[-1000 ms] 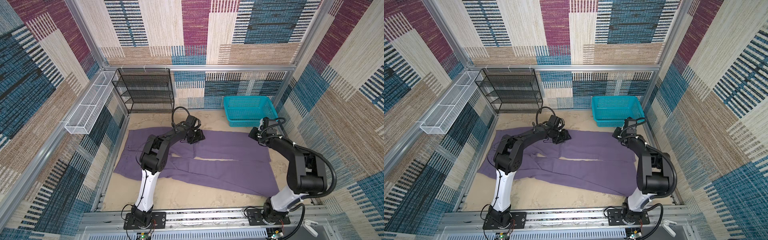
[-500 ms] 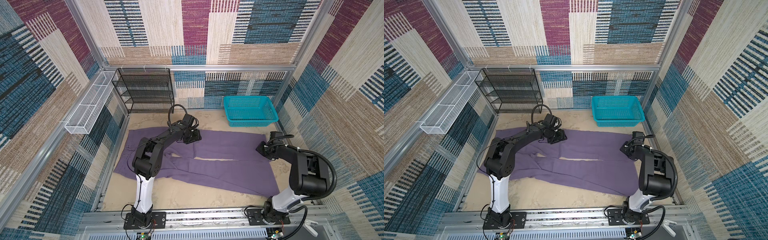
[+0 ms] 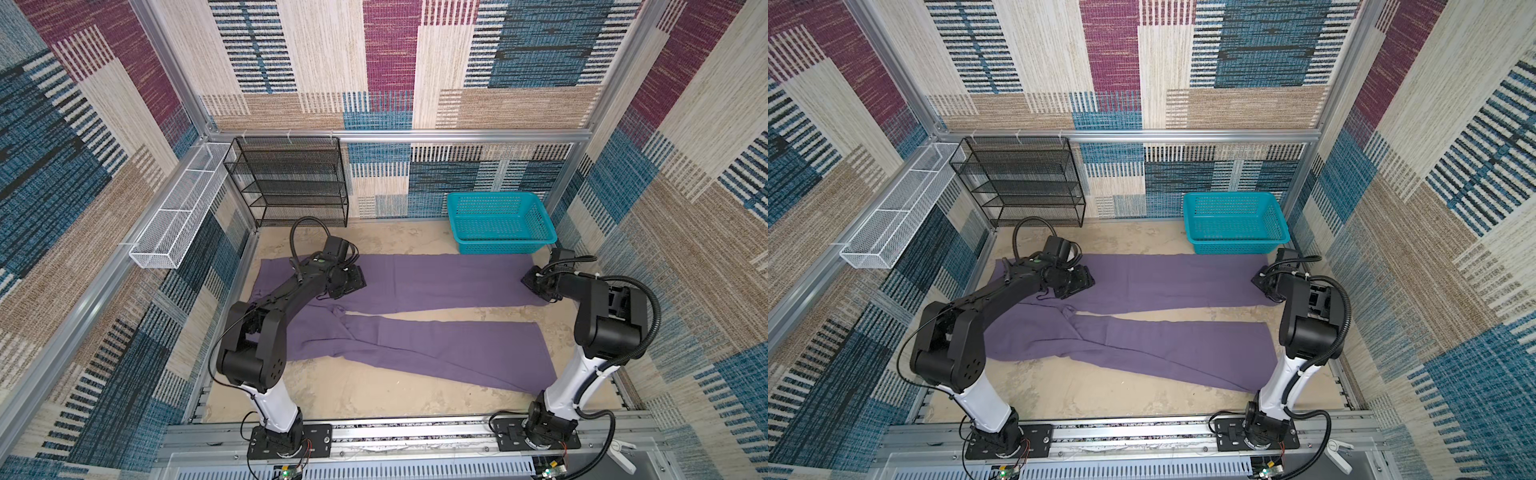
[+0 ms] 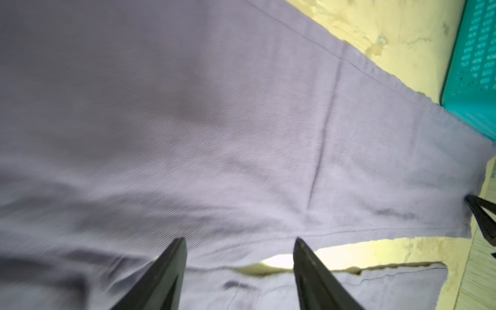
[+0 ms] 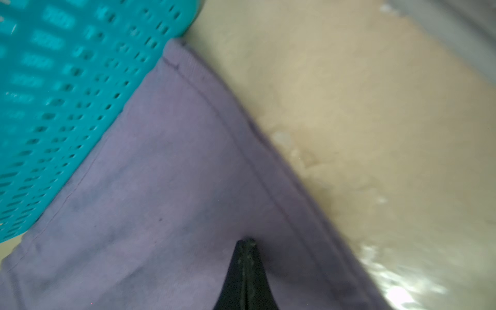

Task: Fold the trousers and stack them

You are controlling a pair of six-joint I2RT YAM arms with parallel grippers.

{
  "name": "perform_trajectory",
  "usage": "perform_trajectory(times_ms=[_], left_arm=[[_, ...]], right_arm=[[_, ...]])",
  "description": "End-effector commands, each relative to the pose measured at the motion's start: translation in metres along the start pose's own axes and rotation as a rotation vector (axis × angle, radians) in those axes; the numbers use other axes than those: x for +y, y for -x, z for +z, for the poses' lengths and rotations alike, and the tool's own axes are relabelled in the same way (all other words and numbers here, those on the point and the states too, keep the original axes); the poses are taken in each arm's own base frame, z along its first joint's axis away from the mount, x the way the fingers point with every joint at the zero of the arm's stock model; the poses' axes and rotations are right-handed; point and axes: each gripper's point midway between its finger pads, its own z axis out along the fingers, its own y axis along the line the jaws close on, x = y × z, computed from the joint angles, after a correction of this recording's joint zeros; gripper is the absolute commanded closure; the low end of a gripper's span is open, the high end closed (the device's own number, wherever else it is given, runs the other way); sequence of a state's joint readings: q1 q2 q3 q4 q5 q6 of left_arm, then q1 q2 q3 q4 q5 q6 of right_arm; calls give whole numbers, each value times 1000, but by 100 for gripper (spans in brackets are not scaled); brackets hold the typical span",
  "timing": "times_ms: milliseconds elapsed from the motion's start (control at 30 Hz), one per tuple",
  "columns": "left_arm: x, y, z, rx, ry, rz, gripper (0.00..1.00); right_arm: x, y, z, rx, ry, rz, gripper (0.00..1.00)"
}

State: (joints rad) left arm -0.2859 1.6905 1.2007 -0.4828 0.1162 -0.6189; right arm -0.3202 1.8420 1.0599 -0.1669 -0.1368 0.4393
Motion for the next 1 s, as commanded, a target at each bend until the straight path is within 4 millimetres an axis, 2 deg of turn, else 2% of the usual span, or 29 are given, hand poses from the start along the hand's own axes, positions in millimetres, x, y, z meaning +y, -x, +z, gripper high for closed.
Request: perform_trajectory(times_ms=[0,100,200,267,400,467,533,600,767,900,967], left_arm=[[26,-10,-10,-33,90,-32,33],[43,-22,-14,-42,131,-51,33],[56,-30,-14,-32,157,-69,37],[66,-35,-15,-24,174,-92,40],[91,-45,-20,-24,228,-153,40],[104,-47,-22,-36,254,-176,40],[115,-48,-20,-42,256,-208,38],[124,-49,-17,-46,259,-235,37],[142,-49,-9,-37,260,-288,37],[152,-40,-11,-47,266,-304,37],[154,-39,-8,-37,267,-309,37]], right_arm=[[4,-10,-30,23,-11,-13,91],[0,-33,-63,29,-33,-26,87],[-12,-70,-89,63,-81,-26,87],[-18,-98,-99,109,-105,-26,85],[-23,-149,-111,205,-93,14,84],[-32,-163,-117,216,-109,47,83],[-42,-170,-120,200,-133,64,84],[-41,-171,-117,216,-130,69,86],[-43,-178,-89,271,-124,114,87],[-61,-158,-76,245,-145,169,88],[-71,-140,-71,204,-172,159,88]])
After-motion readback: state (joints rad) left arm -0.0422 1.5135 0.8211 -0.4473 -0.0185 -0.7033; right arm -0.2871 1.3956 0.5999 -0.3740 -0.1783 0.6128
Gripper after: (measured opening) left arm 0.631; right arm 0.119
